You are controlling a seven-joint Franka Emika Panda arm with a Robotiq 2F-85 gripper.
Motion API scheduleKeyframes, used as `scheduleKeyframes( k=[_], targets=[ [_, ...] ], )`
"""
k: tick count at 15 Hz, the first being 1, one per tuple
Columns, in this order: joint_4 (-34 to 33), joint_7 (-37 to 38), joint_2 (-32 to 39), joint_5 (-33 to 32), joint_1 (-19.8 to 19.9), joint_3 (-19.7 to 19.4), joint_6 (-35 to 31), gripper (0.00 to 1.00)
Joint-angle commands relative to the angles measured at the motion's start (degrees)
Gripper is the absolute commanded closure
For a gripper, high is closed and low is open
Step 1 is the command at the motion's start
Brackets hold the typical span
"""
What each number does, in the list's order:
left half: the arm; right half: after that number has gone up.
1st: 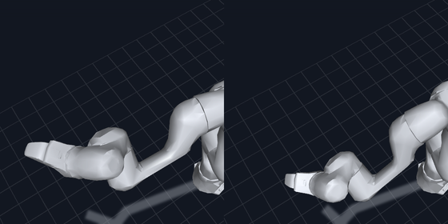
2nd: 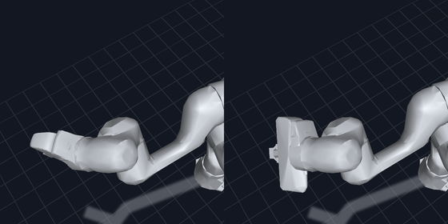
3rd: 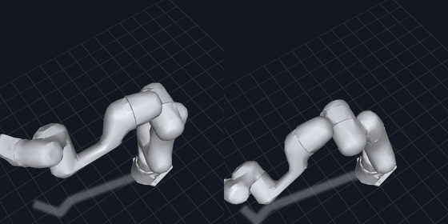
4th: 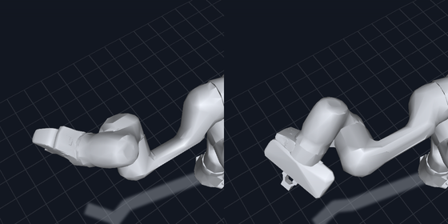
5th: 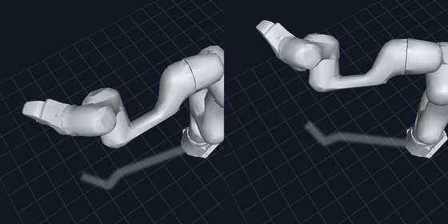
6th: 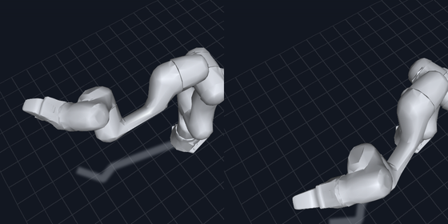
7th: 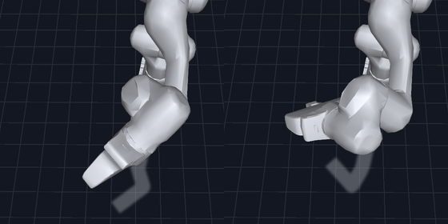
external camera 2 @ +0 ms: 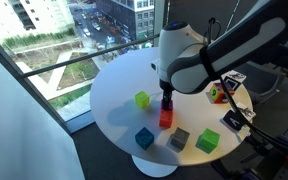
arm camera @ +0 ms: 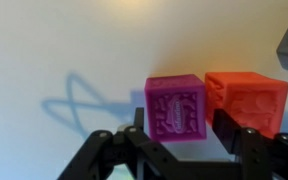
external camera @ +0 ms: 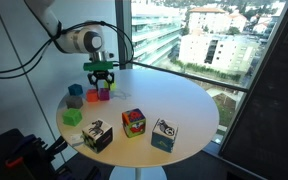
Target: Put the pink block on the table then place the grey block on top of the pink block and orange block
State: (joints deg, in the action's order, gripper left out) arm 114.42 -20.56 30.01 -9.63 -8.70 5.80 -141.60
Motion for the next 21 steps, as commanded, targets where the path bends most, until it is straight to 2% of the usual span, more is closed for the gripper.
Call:
scheduleKeyframes(
  k=[1,21],
  targets=[
    [1.9,-1.1,-1.9,-1.3,1.5,1.0,-0.1,0.01],
    [2.6,2.5,-6.2,1.4,1.4,2.1,3.7,0.0]
  ],
)
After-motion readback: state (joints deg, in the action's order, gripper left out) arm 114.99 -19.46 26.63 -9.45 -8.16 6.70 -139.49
